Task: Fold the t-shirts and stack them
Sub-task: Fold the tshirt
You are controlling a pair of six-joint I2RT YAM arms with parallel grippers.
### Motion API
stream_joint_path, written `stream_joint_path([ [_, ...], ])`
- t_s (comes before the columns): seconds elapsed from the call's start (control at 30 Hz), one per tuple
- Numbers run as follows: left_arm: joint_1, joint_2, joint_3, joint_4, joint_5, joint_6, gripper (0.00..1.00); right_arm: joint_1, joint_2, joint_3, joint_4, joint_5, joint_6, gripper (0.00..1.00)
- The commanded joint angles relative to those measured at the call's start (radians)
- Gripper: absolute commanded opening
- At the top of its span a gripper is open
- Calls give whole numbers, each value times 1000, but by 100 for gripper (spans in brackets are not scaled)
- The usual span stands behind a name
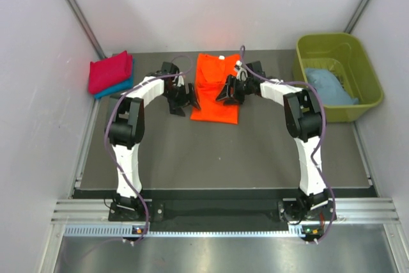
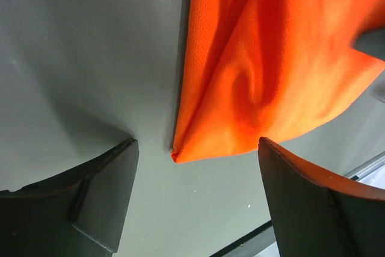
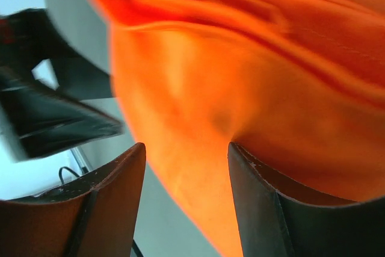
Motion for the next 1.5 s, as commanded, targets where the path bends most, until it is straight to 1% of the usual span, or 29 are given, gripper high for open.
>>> stream_joint_path([
  [0.0, -11, 9, 29, 30, -2, 12, 84, -8, 23, 58, 45, -19, 20, 57],
  [0.07, -19, 15, 26, 30, -1, 18, 84, -6, 31, 57, 48, -19, 28, 57],
  [0.17, -40, 24, 18, 30, 10, 20, 75, -11, 34, 48, 67, -27, 40, 57],
  [0.2, -54, 23, 15, 30, 15, 20, 66, -12, 28, 40, 74, -28, 45, 57],
  [0.23, -60, 27, 13, 27, 27, 18, 64, -14, 23, 29, 88, -28, 51, 57],
  [0.33, -83, 27, -10, 30, 36, 4, 61, -21, 3, 6, 110, -30, 58, 57],
  [0.37, -94, 27, -25, 32, 45, -2, 58, -23, 0, 6, 113, -31, 58, 57],
  [0.4, -97, 26, -30, 35, 50, -2, 52, -24, -1, 6, 114, -33, 58, 57],
  [0.43, -100, 24, -36, 38, 49, -3, 36, -27, -1, 9, 114, -31, 60, 57],
  [0.5, -106, 24, -43, 44, 48, -11, 25, -31, -4, 14, 114, -30, 58, 57],
  [0.53, -106, 21, -42, 45, 47, -13, 15, -32, -6, 18, 113, -31, 58, 57],
  [0.57, -108, 16, -37, 39, 38, -17, 2, -32, -14, 20, 111, -31, 58, 57],
  [0.6, -108, 12, -34, 36, 21, -19, 0, -34, -20, 20, 111, -31, 58, 57],
  [0.7, -108, -25, -27, 30, 19, -8, 0, -44, -70, 18, 84, -49, 39, 56],
  [0.77, -108, -46, -37, 28, 16, -6, 0, -57, -137, 6, 12, -48, -9, 55],
  [0.83, -108, -76, -48, 30, 22, -5, 0, -92, -193, -56, -33, -50, -27, 55],
  [0.87, -108, -85, -59, 30, 27, -2, 0, -106, -246, -81, -47, -50, -31, 55],
  [0.9, -108, -102, -66, 30, 32, 0, 0, -129, -267, -115, -67, -43, -40, 56],
  [0.93, -108, -108, -74, 32, 39, 3, 0, -138, -282, -126, -117, -43, -69, 56],
  [1.03, -108, -129, -100, 39, 53, -3, 0, -156, -325, -182, -195, -34, -124, 56],
  [1.07, -108, -134, -105, 39, 56, -6, 0, -158, -343, -205, -200, -34, -130, 56],
  [1.1, -108, -137, -105, 39, 58, -6, 0, -159, -354, -262, -200, -34, -123, 57],
  [1.2, -108, -145, -100, 41, 59, -5, 0, -159, -370, -362, -176, -65, -69, 57],
  [1.33, -111, -148, -91, 38, 59, 3, 0, -173, -357, -442, -162, -77, -26, 57],
  [1.47, -114, -149, -93, 36, 59, 1, 0, -176, -327, -463, -174, -76, -26, 56],
])
